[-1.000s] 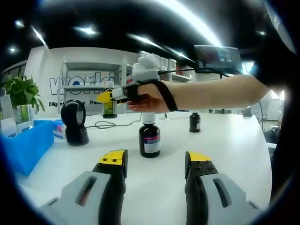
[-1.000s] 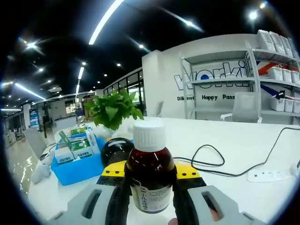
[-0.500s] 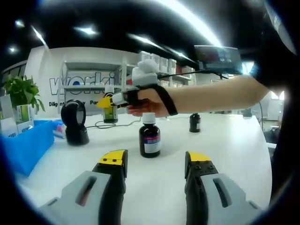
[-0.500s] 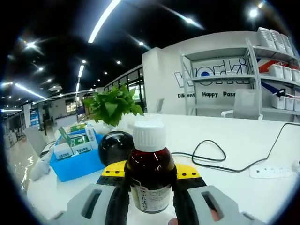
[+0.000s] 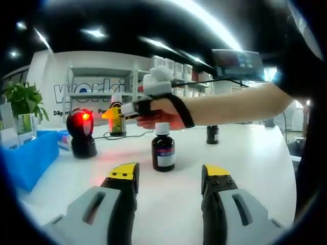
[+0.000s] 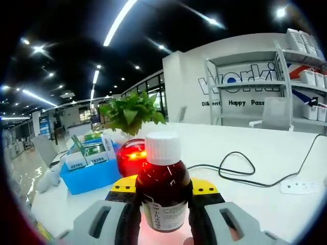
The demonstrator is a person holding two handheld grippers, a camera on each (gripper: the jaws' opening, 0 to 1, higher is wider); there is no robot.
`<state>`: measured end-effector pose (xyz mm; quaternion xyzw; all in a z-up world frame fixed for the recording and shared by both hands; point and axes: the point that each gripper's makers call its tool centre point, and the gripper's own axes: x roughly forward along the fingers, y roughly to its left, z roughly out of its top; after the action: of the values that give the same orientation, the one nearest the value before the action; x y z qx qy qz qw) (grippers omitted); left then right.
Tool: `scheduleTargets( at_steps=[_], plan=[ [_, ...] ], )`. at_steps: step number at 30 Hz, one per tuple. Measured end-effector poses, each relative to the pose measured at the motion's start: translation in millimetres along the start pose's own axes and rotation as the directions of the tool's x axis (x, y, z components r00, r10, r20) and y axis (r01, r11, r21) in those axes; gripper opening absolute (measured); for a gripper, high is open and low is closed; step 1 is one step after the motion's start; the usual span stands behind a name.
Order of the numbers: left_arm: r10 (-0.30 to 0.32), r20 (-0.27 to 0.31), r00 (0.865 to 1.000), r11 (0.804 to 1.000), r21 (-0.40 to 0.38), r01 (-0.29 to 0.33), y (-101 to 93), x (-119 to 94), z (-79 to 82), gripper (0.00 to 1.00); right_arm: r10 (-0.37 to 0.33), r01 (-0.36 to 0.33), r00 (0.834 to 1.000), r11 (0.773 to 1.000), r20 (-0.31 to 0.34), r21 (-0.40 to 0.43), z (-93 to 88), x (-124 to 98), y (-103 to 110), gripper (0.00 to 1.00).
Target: Rotate the medicine bottle to make it face forward pick up the medicine bottle inspect the drug traceability code place the medicine on the table
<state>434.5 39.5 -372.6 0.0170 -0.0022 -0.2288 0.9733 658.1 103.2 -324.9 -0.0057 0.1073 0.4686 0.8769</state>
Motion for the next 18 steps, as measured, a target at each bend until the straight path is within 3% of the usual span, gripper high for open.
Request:
scheduleTargets(
  at_steps=[8,18],
  plan=[
    [0.001,-0.001,1.0,1.0,0.001,-0.001,0.0,0,-0.2,0.4,-0.002,0.003,1.0,0.999,0.012,-0.033,7.0,-3,0,0.31],
    [-0.003,-0.001,1.0,1.0,0.0,0.003,-0.1,0,-0.1,0.4,-0.016,0.017,0.998,0.999,0.058,-0.03,35.2,-14,0,0.31]
  ],
)
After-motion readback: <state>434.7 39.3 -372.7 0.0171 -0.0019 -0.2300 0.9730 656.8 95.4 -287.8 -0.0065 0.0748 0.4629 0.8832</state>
